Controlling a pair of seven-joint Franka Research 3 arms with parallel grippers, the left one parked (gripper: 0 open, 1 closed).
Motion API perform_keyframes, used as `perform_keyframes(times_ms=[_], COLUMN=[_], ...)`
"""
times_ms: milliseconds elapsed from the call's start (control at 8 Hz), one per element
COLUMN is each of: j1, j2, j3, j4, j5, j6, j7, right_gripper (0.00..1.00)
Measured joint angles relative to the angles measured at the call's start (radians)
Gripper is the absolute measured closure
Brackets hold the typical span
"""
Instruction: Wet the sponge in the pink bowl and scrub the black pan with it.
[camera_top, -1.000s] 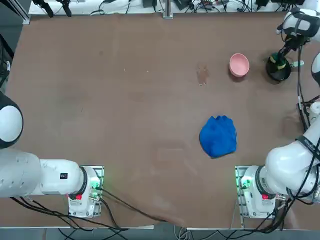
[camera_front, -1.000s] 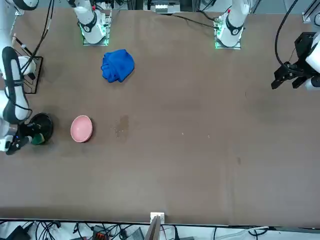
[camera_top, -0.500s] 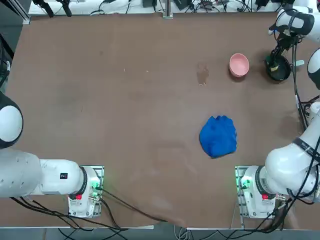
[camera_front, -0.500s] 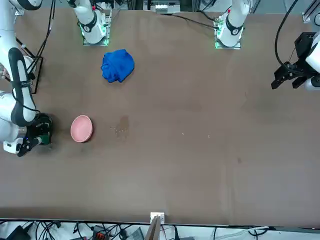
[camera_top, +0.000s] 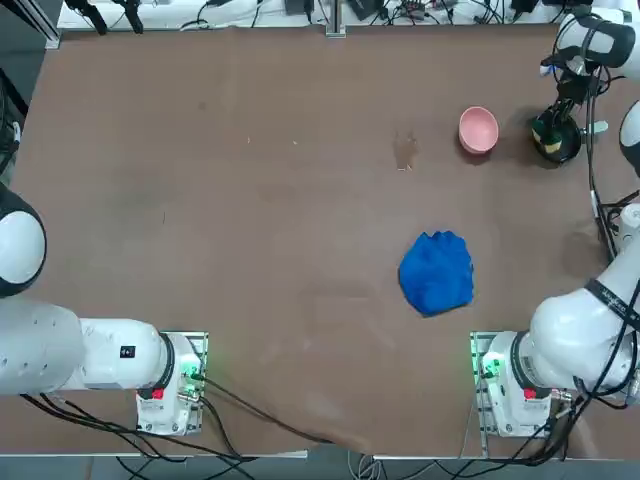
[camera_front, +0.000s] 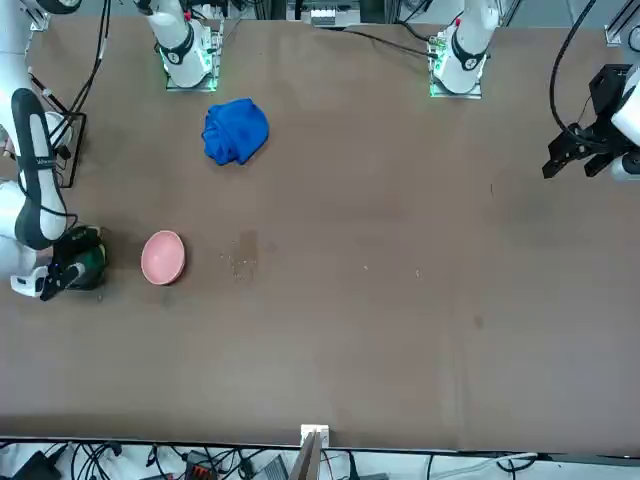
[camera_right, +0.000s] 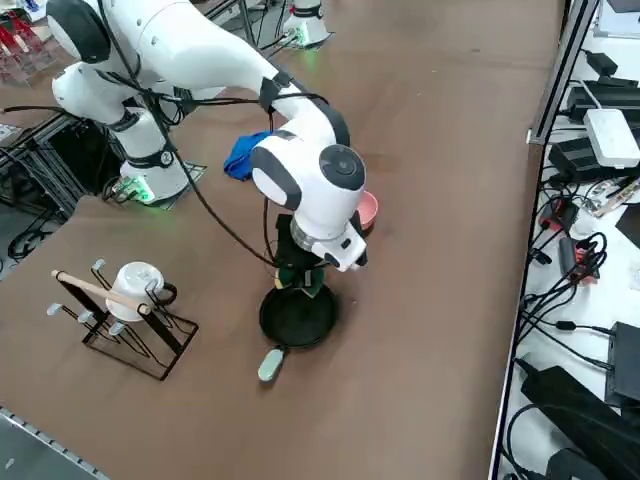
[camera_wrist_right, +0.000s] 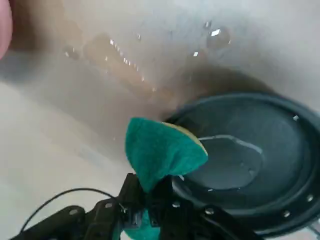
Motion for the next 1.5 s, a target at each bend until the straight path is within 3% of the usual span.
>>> perform_keyframes(times_ms=[250, 750, 1500], j1=[-0.044, -0.128, -0.111], j2=[-0.013, -0.007, 0.053], j3=[-0.002, -0.006, 0.006], j4=[-0.016, -0.023, 0.002], j5=[-0.002, -0.074, -0.11], j6=[0.007, 0.13, 0.304], j7=[-0.03, -0.096, -0.092], right_gripper=[0.92, 0.92, 0.92])
